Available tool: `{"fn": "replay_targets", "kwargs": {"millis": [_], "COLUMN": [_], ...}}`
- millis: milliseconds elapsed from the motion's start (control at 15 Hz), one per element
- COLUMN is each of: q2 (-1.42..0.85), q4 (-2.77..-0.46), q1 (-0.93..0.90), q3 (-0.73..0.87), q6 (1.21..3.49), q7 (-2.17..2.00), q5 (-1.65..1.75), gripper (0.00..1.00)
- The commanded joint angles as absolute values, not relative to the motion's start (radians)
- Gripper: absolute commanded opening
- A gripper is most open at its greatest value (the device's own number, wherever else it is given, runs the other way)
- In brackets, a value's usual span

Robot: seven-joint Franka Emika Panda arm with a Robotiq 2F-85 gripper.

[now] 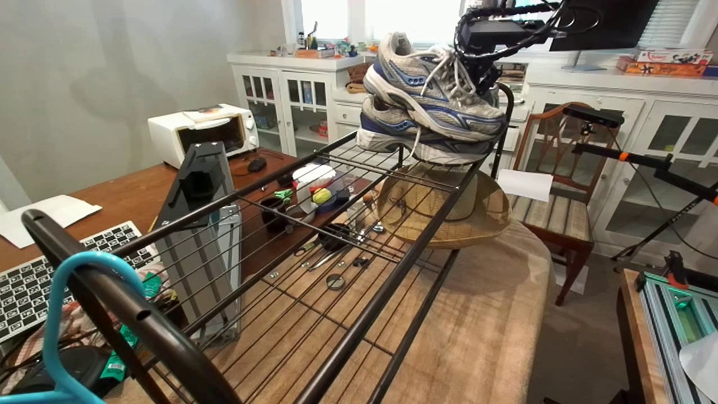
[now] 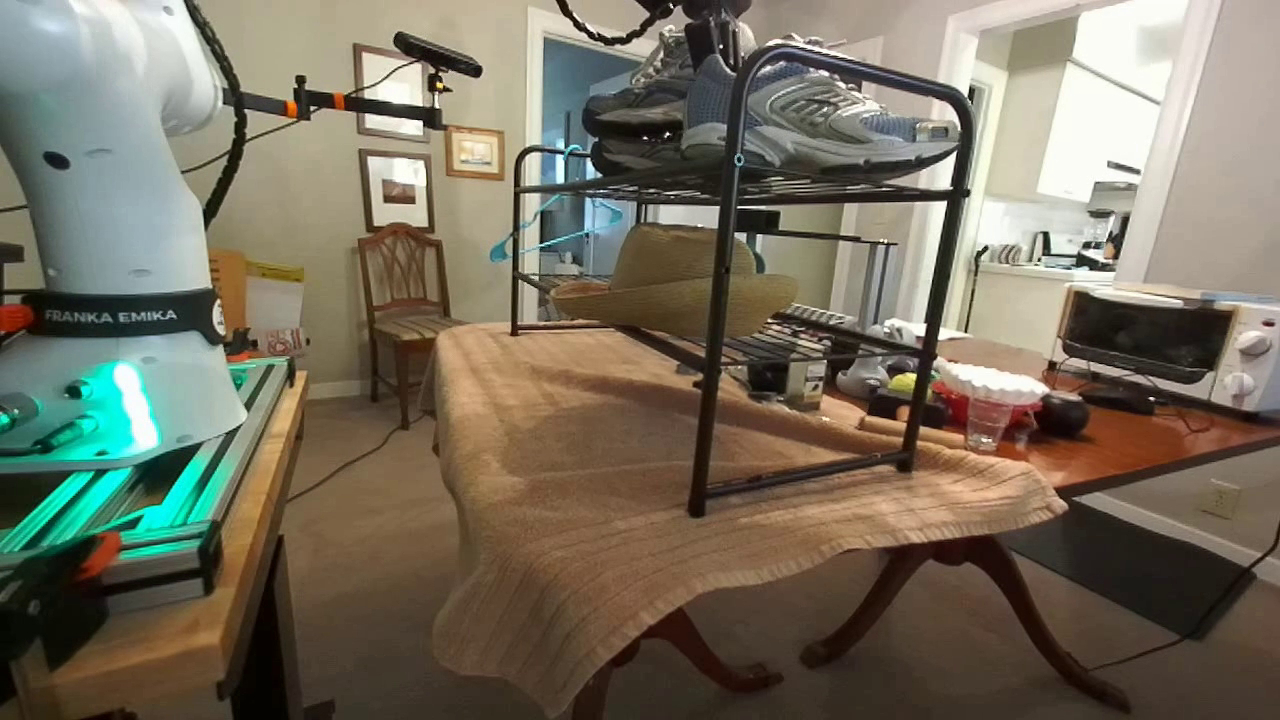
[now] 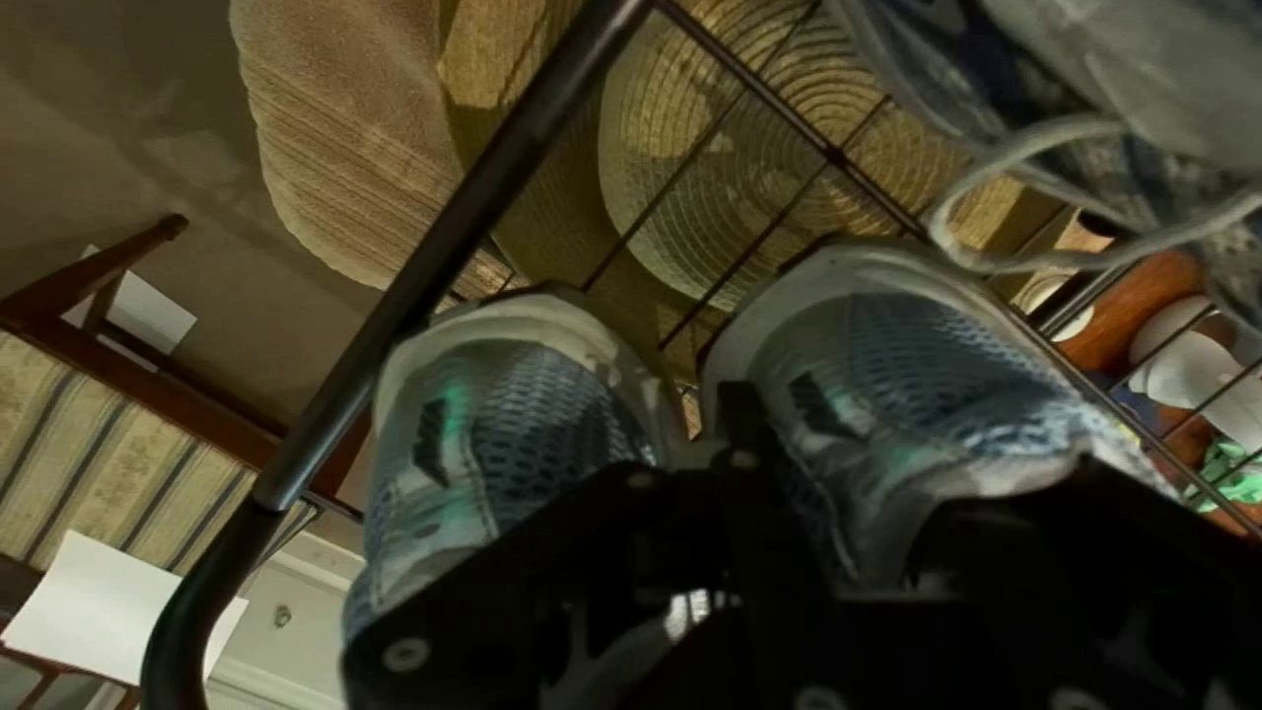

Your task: Stack up the trainers

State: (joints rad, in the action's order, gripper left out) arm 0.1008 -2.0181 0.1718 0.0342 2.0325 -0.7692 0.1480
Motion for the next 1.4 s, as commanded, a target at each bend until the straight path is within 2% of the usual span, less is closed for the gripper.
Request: {"fn": "replay_targets", "kwargs": {"millis": [0, 67, 133, 200, 333, 733, 1333], "q2": [0.084, 0.083, 0.087, 0.091, 0.103, 0.155, 0.268], "q4": [-2.002, -2.0, -2.001, -2.004, -2.008, -2.018, -2.057], "q1": [0.154, 0.153, 0.152, 0.151, 0.151, 0.155, 0.173], "q3": [0.049, 0.05, 0.05, 0.051, 0.055, 0.071, 0.087], "q6": [2.004, 2.003, 2.002, 2.005, 2.014, 2.03, 2.04], "q7": [-0.757, -0.756, -0.757, -0.748, -0.735, -0.714, -0.708], "q5": [0.183, 0.186, 0.184, 0.177, 0.153, 0.091, -0.006], "gripper": [0.03, 0.03, 0.35, 0.38, 0.52, 0.98, 1.0]}}
